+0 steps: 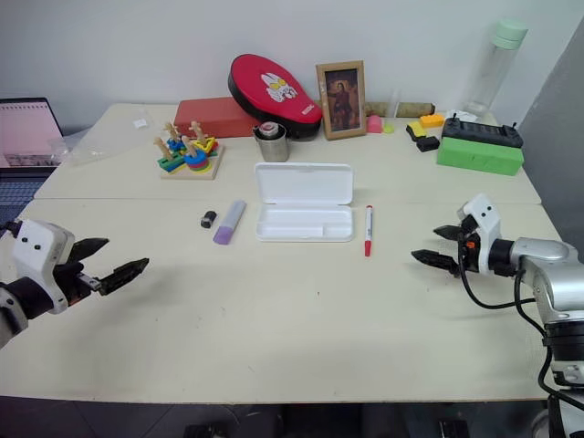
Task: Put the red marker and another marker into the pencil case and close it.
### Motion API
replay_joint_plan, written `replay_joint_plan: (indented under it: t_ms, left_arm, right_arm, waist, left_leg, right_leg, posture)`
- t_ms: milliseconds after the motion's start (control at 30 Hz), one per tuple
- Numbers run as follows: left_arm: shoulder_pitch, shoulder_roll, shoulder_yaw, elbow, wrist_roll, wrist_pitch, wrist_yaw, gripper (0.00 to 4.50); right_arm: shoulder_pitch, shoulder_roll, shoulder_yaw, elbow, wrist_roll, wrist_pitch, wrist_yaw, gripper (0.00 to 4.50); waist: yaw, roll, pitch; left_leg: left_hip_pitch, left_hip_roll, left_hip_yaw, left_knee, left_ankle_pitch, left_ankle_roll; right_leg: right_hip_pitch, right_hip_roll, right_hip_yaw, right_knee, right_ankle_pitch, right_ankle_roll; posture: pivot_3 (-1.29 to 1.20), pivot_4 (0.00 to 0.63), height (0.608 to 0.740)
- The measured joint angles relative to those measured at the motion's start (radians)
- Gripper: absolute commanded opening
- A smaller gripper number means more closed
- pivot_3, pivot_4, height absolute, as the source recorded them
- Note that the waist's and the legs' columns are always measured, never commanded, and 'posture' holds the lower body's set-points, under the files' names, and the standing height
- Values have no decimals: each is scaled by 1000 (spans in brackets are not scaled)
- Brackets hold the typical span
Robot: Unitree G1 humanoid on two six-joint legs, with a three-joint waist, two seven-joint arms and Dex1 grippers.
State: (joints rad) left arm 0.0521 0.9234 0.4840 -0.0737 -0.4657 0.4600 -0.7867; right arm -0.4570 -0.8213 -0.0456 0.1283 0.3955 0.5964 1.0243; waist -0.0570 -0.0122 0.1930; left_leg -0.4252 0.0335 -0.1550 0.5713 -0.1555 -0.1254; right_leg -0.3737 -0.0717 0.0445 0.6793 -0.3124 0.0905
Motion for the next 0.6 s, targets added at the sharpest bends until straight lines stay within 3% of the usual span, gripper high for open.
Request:
replay_joint_plan:
  t_ms: [600]
  left_arm:
    - [-12,-26,-39,-15,19,38,-12,4500]
  right_arm:
    - [15,15,2,-54,13,45,-7,4494]
  waist:
    - [0,0,0]
  left_leg:
    - [0,0,0,0,0,0]
  right_leg:
    - [0,0,0,0,0,0]
  posture:
    - [0,150,740]
